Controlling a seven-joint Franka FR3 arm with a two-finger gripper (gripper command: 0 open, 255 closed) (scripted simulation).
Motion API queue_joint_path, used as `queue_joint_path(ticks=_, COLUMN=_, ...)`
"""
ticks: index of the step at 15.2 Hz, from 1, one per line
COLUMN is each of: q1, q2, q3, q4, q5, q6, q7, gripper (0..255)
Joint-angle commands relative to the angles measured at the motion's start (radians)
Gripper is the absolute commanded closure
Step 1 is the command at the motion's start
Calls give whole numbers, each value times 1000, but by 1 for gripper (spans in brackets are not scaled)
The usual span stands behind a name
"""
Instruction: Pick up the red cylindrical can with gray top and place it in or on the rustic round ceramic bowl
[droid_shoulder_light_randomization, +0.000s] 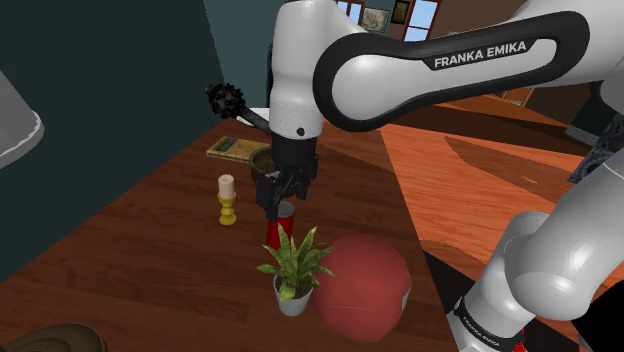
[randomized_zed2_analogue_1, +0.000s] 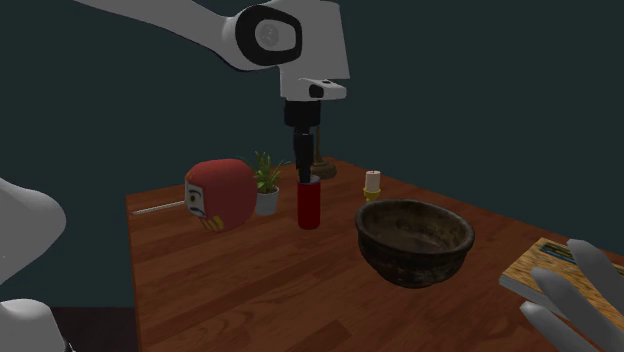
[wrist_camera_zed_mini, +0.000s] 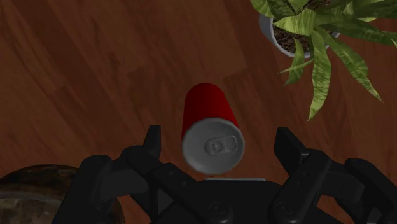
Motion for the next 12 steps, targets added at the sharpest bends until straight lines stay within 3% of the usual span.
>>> queue_joint_path(ticks=1, q1=0, q2=6, q3=2, q4=-21, q5=-1, q6=28, q7=1, gripper=0)
queue_joint_path(ticks=4, q1=1, q2=18, q3=6, q4=-59, q5=-4, q6=76, q7=4, gripper=0)
queue_joint_path(ticks=12, q1=1, q2=18, q3=6, q4=-59, q5=-4, q6=76, q7=4, gripper=0)
